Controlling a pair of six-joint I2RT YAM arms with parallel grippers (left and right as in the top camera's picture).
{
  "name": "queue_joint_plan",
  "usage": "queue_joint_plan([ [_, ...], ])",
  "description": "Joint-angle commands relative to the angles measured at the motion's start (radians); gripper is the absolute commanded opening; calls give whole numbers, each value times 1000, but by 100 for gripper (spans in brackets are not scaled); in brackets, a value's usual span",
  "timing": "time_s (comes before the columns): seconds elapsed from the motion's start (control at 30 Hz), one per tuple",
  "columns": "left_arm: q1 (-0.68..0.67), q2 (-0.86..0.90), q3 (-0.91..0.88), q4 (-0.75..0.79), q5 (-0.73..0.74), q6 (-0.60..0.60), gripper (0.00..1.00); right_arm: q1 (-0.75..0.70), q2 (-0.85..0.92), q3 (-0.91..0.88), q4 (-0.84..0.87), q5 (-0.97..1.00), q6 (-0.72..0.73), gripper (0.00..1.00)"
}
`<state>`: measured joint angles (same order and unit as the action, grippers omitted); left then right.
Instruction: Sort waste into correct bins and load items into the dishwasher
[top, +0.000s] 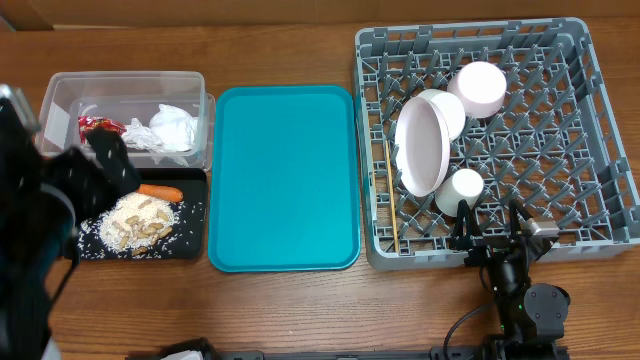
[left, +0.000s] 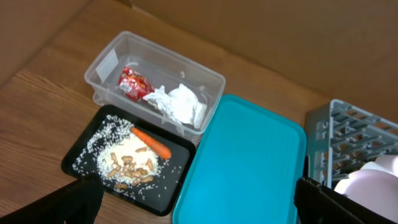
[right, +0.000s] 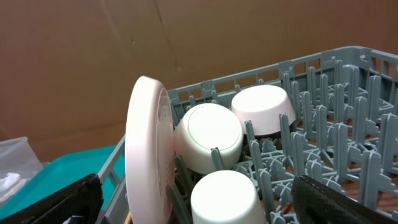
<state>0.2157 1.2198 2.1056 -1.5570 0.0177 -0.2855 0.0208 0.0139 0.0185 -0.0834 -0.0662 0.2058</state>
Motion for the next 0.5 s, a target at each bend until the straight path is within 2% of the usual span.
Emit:
queue_joint_plan([
  [0.0, -8, -58, -45, -2, -2, -10, 100, -3, -11, -10, 3, 13, 4, 100],
  [0.17, -8, -167, -224, -2, -2, -10, 100, -3, -11, -10, 3, 13, 4, 100],
  [0.47, -8, -342, -673, -11, -2, -6, 100, -3, -11, -10, 3, 13, 4, 100],
])
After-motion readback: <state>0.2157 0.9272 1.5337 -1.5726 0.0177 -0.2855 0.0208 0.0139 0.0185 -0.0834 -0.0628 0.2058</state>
